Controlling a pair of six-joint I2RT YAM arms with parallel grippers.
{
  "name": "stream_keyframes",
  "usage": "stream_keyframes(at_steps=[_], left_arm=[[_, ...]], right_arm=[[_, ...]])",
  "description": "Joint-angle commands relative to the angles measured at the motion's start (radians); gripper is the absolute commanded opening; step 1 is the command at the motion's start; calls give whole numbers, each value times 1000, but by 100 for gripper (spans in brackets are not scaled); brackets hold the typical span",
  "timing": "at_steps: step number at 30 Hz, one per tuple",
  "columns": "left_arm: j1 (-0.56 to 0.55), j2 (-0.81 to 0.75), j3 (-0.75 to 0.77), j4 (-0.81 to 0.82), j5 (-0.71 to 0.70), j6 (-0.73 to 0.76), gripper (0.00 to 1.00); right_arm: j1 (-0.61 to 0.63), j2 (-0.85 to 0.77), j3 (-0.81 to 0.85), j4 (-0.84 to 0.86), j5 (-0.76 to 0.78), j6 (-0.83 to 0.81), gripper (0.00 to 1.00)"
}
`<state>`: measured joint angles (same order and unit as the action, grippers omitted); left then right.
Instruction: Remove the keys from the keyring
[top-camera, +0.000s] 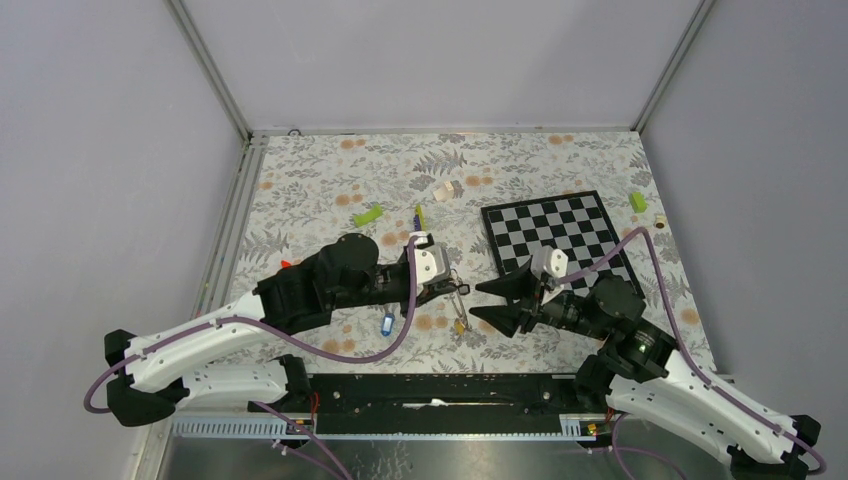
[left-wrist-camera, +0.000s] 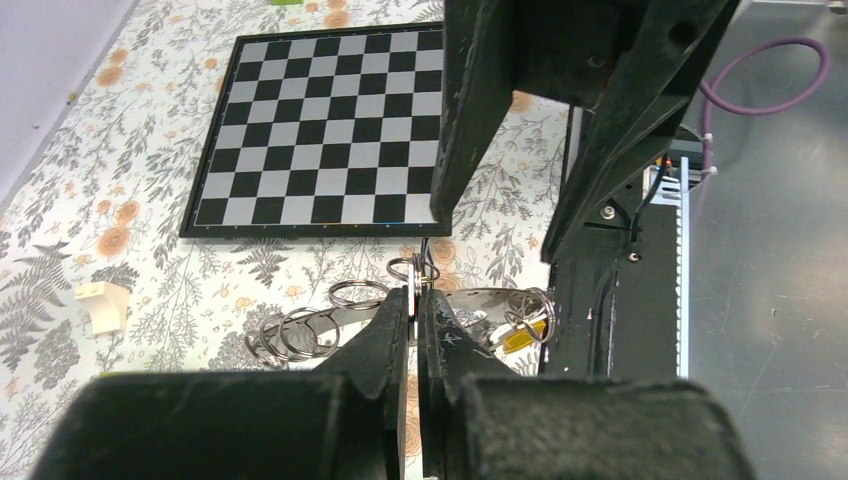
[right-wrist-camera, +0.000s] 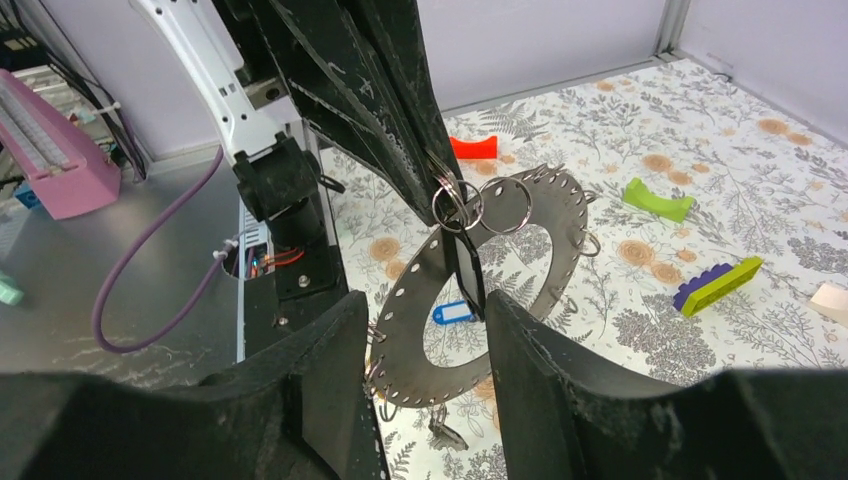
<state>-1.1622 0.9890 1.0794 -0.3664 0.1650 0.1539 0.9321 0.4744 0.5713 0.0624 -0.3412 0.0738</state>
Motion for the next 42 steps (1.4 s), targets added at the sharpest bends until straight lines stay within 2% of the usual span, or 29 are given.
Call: stream_keyframes(at_steps=[1, 26, 31, 37, 42], left_arm=[[2, -30, 54, 59, 70, 16, 0], [2, -21, 41, 96, 154, 15, 0], [2, -24, 36, 106, 155, 10, 0], [2, -31, 16, 128, 136, -4, 0], [2, -49, -22, 149, 104, -25, 0]], right_arm=[[1, 28, -4, 58, -48, -58, 54], [2, 53, -41, 133, -93, -44, 39], [2, 56, -44, 142, -92, -38, 28], [2, 40, -40, 137, -105, -33, 2], [2, -4, 4, 77, -70, -7, 0]])
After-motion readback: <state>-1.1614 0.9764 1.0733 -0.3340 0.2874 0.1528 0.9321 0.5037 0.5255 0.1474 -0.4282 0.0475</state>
